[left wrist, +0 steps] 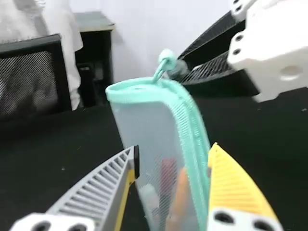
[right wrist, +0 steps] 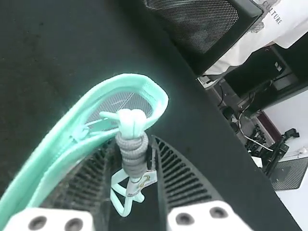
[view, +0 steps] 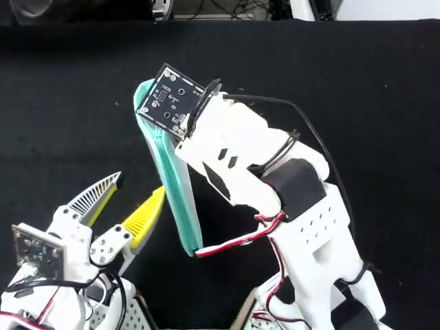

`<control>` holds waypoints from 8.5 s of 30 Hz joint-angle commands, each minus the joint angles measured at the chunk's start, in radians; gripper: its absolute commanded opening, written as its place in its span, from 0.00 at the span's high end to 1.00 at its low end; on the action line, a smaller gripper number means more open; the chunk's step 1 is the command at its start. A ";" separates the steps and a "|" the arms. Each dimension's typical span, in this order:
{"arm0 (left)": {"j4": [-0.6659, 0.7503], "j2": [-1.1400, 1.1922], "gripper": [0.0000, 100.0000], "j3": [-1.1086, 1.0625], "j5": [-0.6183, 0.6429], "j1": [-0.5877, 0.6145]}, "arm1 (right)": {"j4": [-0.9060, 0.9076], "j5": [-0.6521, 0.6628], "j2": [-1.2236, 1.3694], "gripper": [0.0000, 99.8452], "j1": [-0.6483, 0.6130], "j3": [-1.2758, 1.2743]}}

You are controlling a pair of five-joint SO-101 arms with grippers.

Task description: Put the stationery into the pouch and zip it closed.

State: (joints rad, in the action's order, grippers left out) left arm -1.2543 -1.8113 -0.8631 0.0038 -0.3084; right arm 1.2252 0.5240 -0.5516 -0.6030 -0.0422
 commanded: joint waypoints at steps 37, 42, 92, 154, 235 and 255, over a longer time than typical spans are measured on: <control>0.173 0.104 0.84 -0.082 0.015 0.108 | 0.195 0.003 -0.136 0.99 -0.055 0.028; 0.173 0.104 0.81 -0.081 0.017 0.105 | 0.170 0.002 -0.176 0.99 -0.055 -0.096; 0.098 0.098 0.97 -0.084 -0.166 -0.051 | -0.161 0.002 -0.073 0.99 0.255 -0.108; -0.012 0.104 0.97 -0.239 -0.356 -0.401 | 0.542 -0.281 0.185 0.76 0.006 0.298; -0.005 0.097 0.97 -0.268 -0.358 -0.325 | 0.542 -0.091 -0.122 0.99 0.020 0.196; 0.224 0.097 0.97 -0.268 -0.152 -0.104 | 0.195 -0.250 -0.464 0.99 0.269 -0.242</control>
State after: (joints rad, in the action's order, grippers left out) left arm -1.0671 -1.7162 -1.1377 -0.1757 -0.4465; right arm 1.5397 0.3030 -0.9720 -0.3728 -0.1435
